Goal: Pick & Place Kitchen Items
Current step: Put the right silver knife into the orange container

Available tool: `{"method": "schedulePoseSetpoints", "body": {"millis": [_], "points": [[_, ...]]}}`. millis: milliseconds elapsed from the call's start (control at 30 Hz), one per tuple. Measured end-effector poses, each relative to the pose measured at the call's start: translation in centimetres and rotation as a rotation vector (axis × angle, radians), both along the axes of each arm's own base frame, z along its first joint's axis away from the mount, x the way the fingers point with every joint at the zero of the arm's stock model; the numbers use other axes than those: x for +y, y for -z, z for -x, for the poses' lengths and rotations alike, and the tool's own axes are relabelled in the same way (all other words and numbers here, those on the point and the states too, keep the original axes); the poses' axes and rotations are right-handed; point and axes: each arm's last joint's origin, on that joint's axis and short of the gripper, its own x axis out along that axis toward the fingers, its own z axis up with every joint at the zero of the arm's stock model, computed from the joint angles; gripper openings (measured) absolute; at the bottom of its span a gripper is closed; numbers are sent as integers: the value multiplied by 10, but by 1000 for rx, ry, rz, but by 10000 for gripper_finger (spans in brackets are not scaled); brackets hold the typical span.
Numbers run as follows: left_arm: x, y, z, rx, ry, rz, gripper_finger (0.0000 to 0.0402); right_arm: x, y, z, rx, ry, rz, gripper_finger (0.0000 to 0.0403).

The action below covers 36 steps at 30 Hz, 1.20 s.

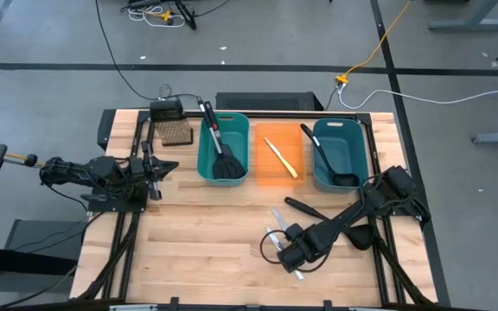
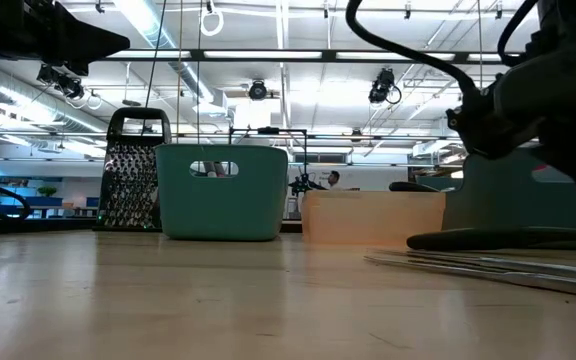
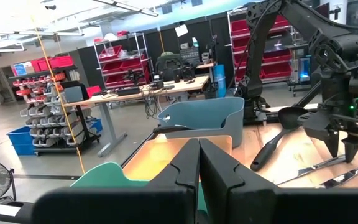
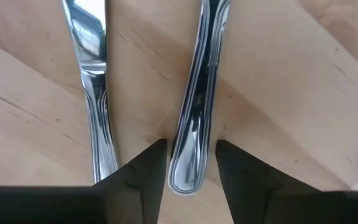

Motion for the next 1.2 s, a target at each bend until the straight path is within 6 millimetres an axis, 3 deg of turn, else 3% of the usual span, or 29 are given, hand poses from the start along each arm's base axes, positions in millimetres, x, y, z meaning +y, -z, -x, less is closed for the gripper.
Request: {"method": "schedulePoseSetpoints", "body": {"millis": [300,433,667,1000,1200], "points": [[0,0,0,4,0,-1,18,4,-1,1,-4,-34,10,152],[0,0,0,5,0,-1,18,6,8,1,15,-68,14,148],[0,1,0,5,0,1,18,6,13,-1,23,-87,5,75],[0,1,0,6,0,1,18,-2,-6,4,-45,-77,95,70],[0,1,0,7,0,1,18,-4,-11,4,-80,-62,128,22]]}}
